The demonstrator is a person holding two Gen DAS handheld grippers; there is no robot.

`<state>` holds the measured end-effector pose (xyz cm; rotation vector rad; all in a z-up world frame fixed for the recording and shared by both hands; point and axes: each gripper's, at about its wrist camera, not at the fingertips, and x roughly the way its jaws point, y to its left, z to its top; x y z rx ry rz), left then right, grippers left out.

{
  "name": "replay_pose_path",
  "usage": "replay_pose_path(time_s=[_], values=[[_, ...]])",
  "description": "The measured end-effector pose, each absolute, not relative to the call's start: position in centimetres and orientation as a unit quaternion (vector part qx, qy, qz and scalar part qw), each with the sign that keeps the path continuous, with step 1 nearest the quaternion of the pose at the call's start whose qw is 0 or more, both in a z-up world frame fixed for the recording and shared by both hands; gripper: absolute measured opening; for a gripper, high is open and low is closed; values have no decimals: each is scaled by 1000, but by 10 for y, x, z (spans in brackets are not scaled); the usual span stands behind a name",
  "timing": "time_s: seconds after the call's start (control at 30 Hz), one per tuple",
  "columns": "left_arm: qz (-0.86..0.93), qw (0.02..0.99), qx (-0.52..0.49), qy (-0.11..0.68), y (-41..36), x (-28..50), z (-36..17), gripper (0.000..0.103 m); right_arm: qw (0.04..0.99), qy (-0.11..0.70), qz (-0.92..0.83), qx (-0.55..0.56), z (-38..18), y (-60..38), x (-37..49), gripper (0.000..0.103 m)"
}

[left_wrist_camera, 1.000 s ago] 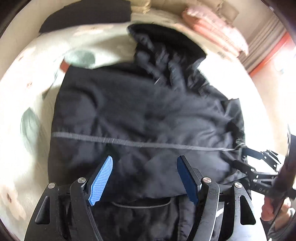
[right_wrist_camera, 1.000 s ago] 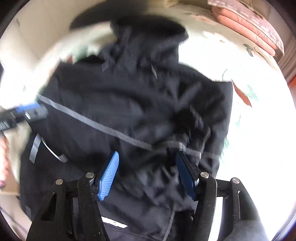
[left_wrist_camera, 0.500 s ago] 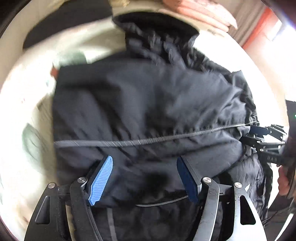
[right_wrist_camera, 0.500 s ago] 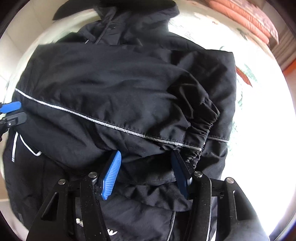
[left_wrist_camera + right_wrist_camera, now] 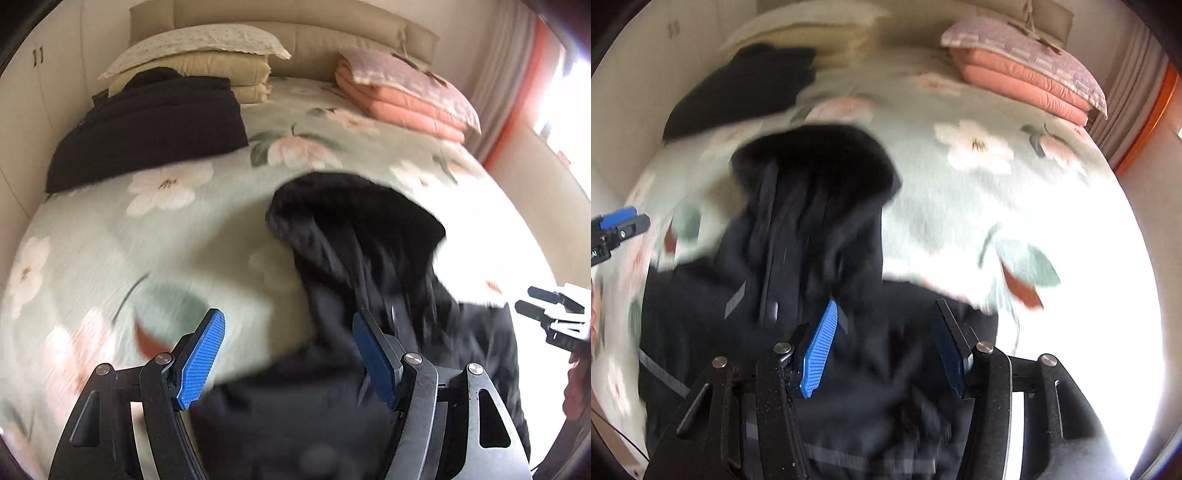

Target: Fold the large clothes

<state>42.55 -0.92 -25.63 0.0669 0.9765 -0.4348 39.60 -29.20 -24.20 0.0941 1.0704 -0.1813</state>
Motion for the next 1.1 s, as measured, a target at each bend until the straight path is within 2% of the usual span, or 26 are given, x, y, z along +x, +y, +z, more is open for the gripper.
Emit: replay_pose_path(time_s=[0.2, 0.37, 0.4, 0.43, 0.47, 0.5, 0.53, 0.57, 0.7, 0.77, 0.83, 0.87, 0.9, 0.97, 1.0, 1.07, 1.1], values=[[-185, 849, 2, 495, -40, 517, -292, 74, 854, 507, -82, 82, -271, -321, 482, 56], [-184, 829, 31, 527, -71, 565, -341, 73, 843, 525, -66, 102, -303, -335, 532, 57], [-185, 825, 35, 533, -77, 572, -351, 65, 837, 533, -68, 101, -312, -336, 541, 57], [-184, 823, 37, 537, -81, 578, -361, 51, 831, 543, -72, 95, -322, -336, 552, 57], [-186, 817, 37, 545, -84, 582, -368, 16, 825, 554, -77, 86, -332, -336, 562, 55], [-185, 815, 33, 548, -83, 584, -370, 10, 818, 564, -82, 78, -340, -335, 568, 49], [-196, 821, 10, 537, -78, 583, -365, 8, 812, 573, -84, 72, -346, -337, 573, 22], [-211, 829, -12, 518, -70, 579, -356, 7, 814, 570, -86, 73, -346, -340, 574, 18], [-293, 840, -76, 451, -30, 547, -311, 7, 860, 497, -58, 100, -310, -356, 548, 17], [-284, 828, -62, 480, -20, 549, -328, 8, 852, 508, -47, 118, -321, -363, 541, 17], [-274, 794, -55, 540, -14, 559, -374, 14, 830, 543, -53, 111, -357, -366, 543, 17], [-255, 775, -50, 576, -12, 564, -400, 25, 811, 571, -52, 117, -377, -367, 546, 19], [-250, 763, -62, 593, -11, 566, -417, 26, 815, 565, -54, 117, -381, -366, 546, 19], [-257, 766, -71, 585, -6, 564, -408, 29, 816, 569, -57, 88, -372, -361, 548, 20], [-254, 768, -66, 585, -5, 564, -403, 39, 817, 568, -61, 77, -365, -360, 546, 22], [-247, 779, -39, 575, 1, 557, -388, 52, 817, 570, -59, 58, -353, -358, 541, 38], [-248, 779, -23, 576, 5, 551, -380, 53, 817, 572, -57, 46, -346, -358, 537, 41]])
